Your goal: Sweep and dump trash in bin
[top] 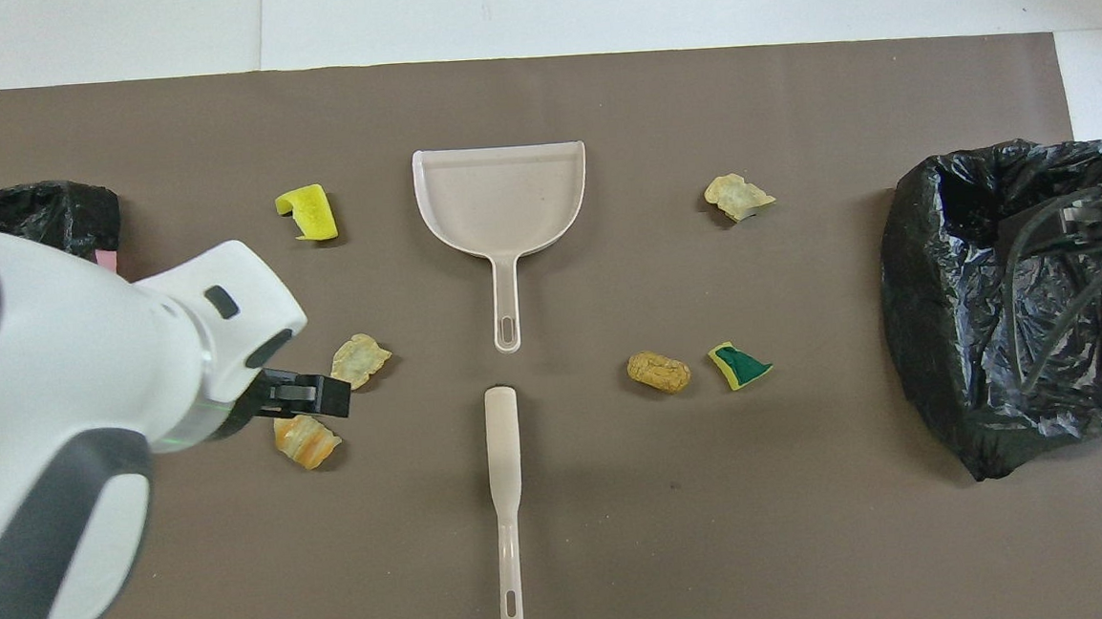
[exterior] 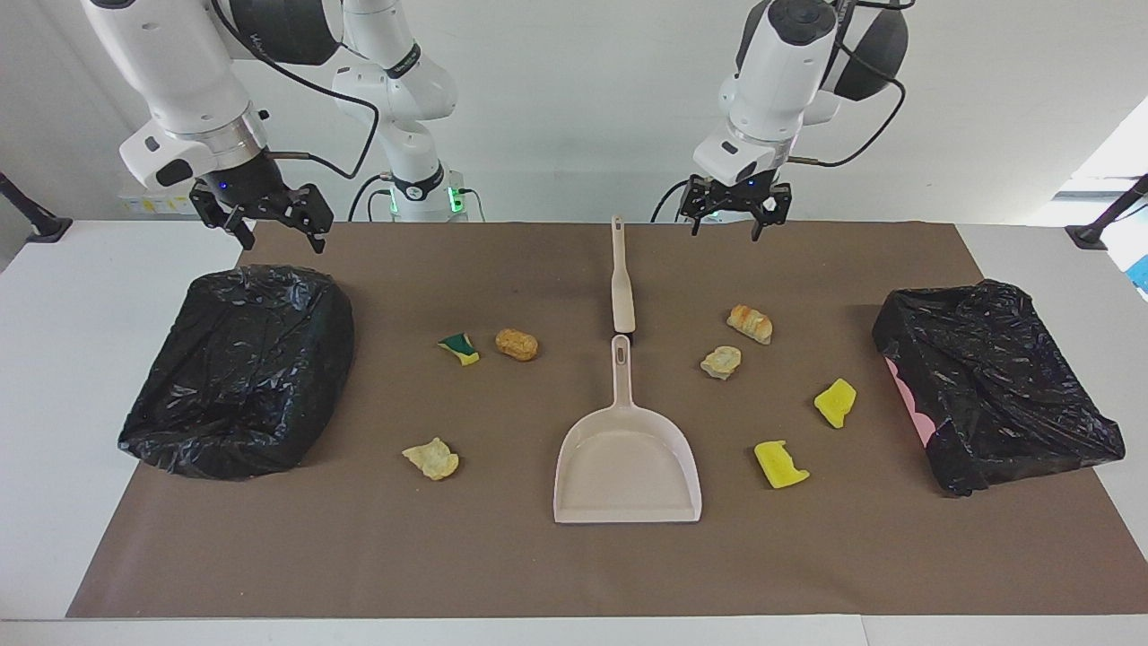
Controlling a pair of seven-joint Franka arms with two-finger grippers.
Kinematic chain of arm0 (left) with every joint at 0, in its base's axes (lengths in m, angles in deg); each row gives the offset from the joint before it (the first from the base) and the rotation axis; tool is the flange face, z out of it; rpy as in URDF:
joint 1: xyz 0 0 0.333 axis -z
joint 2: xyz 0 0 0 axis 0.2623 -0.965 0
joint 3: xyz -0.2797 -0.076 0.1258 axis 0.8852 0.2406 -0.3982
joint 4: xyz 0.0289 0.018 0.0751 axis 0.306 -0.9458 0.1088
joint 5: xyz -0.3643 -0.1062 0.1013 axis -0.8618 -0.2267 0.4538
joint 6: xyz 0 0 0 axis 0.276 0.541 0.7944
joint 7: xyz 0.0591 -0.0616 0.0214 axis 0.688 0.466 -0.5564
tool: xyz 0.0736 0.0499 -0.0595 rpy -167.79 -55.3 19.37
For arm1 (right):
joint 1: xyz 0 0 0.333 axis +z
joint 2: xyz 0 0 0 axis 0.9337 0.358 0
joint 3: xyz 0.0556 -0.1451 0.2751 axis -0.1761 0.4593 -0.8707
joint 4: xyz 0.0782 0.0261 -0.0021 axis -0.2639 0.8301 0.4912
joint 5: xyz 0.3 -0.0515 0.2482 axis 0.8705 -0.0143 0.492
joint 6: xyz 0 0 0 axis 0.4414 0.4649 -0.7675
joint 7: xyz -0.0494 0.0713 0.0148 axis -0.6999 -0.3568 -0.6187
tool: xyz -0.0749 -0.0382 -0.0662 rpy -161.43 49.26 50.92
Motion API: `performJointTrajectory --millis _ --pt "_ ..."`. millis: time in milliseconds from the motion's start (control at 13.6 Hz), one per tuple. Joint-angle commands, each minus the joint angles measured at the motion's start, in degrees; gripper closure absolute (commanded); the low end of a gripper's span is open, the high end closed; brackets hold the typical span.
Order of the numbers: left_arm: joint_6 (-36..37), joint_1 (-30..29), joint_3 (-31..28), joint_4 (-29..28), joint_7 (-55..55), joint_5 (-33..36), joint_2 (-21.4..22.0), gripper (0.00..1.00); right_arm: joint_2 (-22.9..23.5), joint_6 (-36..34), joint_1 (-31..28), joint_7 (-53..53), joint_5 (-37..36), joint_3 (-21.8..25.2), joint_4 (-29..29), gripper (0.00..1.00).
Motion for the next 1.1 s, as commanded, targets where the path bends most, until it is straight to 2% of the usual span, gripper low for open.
performJointTrajectory --millis 0,515,809,1030 --pt "-5.85 -0.27 4.04 -7.57 -3.15 -2.18 3.54 0.0 0.12 -0.99 0.06 -1.12 1.25 0.39 -0.61 0.0" --pt "-22.65 -0.1 17.32 -22.25 -12.39 -2.27 2.3 0.0 0.12 -0.72 -0.38 -1.12 1.07 0.39 -0.69 0.0" --pt "-28.97 -0.1 21.98 -26.9 -15.02 -3.5 -0.07 0.0 0.12 -0.72 -0.29 -1.3 1.16 0.39 -0.61 0.0" --pt "-29.08 -0.1 22.25 -27.45 -14.07 -7.96 -0.07 0.0 0.12 -0.81 -0.55 -1.3 1.16 0.39 -0.61 0.0"
